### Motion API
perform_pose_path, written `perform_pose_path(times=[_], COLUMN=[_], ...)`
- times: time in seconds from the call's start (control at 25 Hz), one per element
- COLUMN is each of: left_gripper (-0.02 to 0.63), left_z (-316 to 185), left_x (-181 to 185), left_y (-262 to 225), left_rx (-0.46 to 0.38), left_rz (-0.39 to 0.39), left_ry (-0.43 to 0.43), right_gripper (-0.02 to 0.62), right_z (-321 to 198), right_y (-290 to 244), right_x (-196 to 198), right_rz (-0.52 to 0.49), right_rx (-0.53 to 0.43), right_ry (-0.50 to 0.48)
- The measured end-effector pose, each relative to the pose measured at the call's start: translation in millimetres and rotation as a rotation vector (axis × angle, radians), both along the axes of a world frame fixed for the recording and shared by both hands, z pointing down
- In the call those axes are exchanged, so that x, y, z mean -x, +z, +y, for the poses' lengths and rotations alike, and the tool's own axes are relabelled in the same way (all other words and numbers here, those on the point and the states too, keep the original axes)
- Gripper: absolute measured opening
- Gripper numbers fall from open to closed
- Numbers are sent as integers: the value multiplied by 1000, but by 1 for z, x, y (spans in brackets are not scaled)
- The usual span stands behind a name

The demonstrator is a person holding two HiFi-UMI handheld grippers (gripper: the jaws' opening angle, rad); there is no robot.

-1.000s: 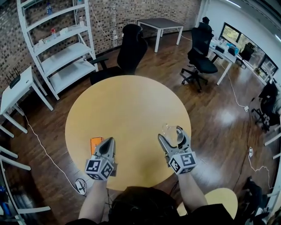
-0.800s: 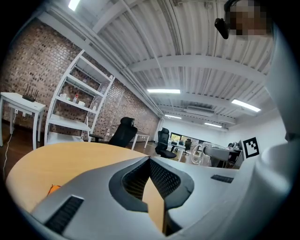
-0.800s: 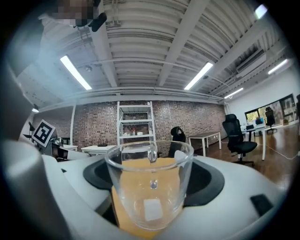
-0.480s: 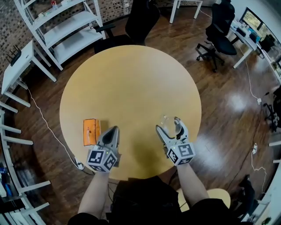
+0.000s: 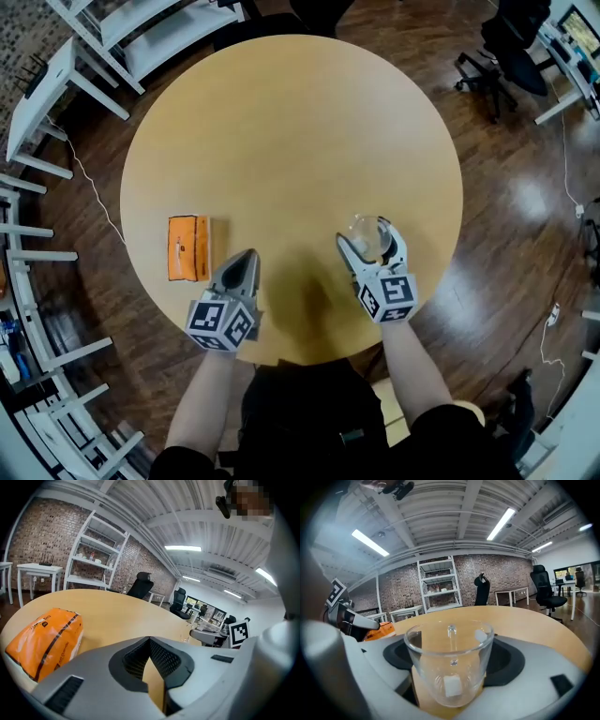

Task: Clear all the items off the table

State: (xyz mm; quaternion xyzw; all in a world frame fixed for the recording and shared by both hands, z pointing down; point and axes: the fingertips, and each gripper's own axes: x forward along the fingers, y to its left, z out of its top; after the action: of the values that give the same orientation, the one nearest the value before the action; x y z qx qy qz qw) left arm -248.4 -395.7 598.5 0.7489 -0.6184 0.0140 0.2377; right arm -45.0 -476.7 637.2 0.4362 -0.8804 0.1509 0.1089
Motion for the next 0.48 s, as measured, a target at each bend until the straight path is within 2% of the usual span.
perform_pose_path(times=[0.2,0.48], left_gripper=[2,2], left_z=[3,3], left_x=[7,1], left_y=[13,19], left_rx=[39,65], left_rz=[-4,1], left_ry=[-14,3], right_gripper=[419,417], right_z=[-7,-4], right_y=[9,14], right_x=[15,13], right_rz=[1,10], right_rx=[-2,-25], right_ry=[-5,18])
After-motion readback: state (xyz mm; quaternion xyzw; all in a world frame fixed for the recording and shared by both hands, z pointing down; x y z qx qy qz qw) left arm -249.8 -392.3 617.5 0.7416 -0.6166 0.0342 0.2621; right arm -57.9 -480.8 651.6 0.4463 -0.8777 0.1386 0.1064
